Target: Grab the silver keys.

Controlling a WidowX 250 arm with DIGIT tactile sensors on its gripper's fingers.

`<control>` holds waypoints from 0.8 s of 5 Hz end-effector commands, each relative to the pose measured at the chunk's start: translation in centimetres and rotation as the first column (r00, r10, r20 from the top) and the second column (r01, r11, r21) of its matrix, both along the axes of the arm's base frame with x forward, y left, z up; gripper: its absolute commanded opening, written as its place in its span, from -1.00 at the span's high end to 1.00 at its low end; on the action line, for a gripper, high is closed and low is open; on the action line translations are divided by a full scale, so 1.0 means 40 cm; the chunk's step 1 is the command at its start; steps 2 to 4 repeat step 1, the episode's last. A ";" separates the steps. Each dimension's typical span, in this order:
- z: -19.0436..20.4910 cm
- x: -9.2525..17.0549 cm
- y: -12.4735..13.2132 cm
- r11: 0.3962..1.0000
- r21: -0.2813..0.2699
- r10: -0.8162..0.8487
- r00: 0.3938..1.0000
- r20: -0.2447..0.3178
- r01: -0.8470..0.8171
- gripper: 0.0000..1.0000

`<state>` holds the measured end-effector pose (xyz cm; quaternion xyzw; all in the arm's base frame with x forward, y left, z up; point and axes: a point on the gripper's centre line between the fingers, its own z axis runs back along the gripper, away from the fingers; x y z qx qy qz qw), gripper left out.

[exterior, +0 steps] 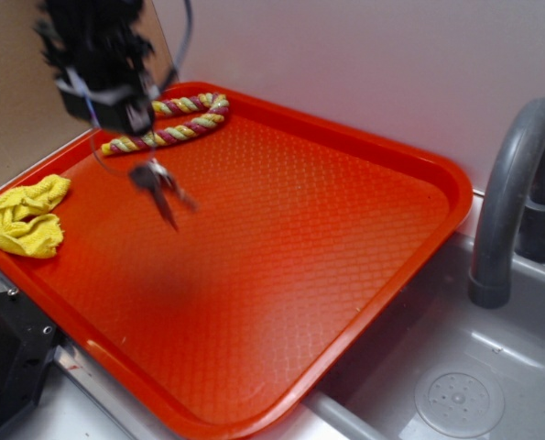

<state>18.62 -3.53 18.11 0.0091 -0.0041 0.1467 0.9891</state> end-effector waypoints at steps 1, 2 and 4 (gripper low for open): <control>0.232 0.040 0.006 0.992 0.006 0.129 0.991 0.042 -0.130 1.00; 0.232 0.040 0.006 0.992 0.006 0.129 0.991 0.042 -0.130 1.00; 0.232 0.040 0.006 0.992 0.006 0.129 0.991 0.042 -0.130 1.00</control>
